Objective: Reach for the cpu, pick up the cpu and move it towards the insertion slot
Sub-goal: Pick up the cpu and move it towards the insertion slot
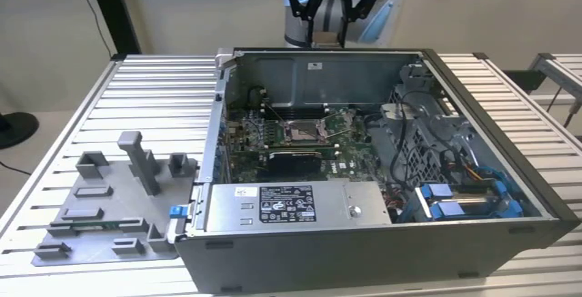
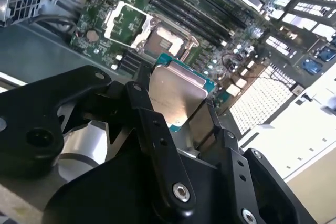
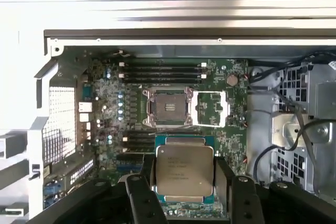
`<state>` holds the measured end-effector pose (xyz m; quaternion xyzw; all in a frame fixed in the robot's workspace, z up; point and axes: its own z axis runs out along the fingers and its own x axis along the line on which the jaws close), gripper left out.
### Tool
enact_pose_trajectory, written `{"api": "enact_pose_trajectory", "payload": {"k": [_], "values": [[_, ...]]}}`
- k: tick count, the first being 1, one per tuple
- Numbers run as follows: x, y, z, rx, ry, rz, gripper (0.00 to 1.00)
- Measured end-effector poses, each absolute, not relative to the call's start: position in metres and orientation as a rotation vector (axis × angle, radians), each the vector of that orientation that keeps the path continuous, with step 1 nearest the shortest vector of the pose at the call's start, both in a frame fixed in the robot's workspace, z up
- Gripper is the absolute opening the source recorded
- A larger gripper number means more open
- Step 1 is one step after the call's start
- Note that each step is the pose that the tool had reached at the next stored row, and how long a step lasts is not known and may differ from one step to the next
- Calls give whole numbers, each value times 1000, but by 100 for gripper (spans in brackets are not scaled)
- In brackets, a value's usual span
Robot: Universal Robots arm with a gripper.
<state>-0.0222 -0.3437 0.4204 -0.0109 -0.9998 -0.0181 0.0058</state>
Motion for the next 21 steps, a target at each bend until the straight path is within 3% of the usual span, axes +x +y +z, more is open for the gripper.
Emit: {"api": "enact_pose_trajectory", "payload": {"k": [14,21], "values": [[-26,-302,414,-34,-3129,-53,0],[-30,-304,414,-42,-3129,-53,0]]}}
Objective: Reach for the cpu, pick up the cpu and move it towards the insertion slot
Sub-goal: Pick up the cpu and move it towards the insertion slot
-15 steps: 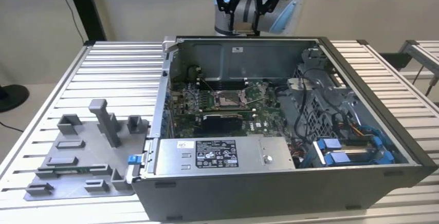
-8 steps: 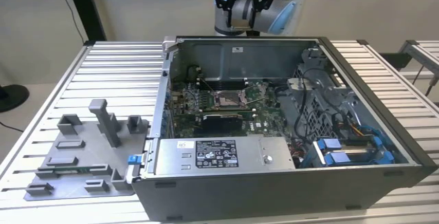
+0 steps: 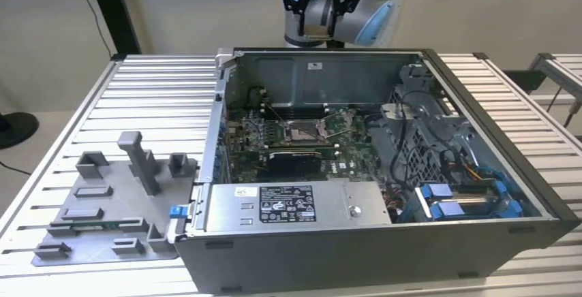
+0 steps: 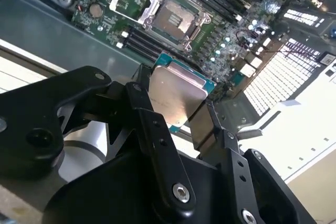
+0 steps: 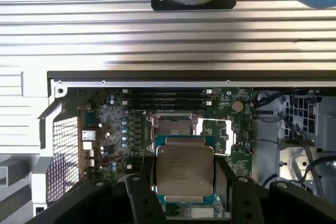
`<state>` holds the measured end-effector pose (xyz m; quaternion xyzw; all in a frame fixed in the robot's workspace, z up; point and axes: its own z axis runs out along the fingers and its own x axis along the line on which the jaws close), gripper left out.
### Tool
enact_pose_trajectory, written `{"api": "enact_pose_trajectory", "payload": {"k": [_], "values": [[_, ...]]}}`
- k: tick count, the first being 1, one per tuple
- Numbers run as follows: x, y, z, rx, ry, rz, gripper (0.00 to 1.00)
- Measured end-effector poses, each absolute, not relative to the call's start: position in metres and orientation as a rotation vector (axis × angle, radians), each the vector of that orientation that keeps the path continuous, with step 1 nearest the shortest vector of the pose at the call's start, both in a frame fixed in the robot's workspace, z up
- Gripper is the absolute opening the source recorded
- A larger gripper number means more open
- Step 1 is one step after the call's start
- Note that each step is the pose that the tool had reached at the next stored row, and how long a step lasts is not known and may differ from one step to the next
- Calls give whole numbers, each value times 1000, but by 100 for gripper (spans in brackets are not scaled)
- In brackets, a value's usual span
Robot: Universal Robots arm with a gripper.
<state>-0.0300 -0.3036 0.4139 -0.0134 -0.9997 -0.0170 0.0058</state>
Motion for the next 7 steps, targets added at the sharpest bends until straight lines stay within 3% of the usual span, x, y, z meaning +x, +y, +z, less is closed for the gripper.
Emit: {"api": "enact_pose_trajectory", "payload": {"k": [7], "values": [[-30,-305,414,-43,-3129,-53,0]]}}
